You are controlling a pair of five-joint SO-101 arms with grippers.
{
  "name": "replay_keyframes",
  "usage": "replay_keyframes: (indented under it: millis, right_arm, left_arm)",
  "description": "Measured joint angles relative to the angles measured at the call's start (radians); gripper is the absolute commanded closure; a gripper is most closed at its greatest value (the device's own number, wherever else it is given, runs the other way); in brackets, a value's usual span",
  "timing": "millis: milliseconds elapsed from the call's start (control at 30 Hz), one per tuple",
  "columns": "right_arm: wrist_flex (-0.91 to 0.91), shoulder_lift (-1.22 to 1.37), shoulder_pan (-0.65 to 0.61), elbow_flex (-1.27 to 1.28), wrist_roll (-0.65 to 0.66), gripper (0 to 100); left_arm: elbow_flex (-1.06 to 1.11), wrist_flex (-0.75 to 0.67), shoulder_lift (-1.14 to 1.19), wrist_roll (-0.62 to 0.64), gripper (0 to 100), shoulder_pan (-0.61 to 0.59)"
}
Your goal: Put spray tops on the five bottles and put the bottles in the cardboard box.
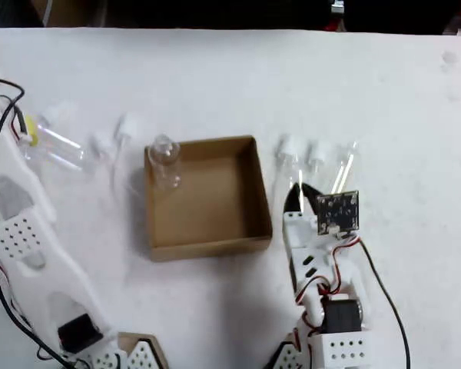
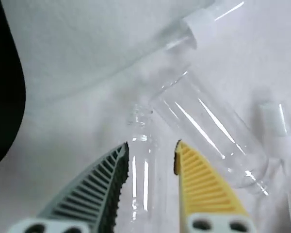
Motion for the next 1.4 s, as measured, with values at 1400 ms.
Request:
replay_keyframes:
  millis: [1400]
  right_arm:
    - [0.000, 0.000, -0.006, 0.000, 0.000, 98.0]
  left_arm:
    - [-0.043, 0.071, 0.141, -0.206, 85, -0.043]
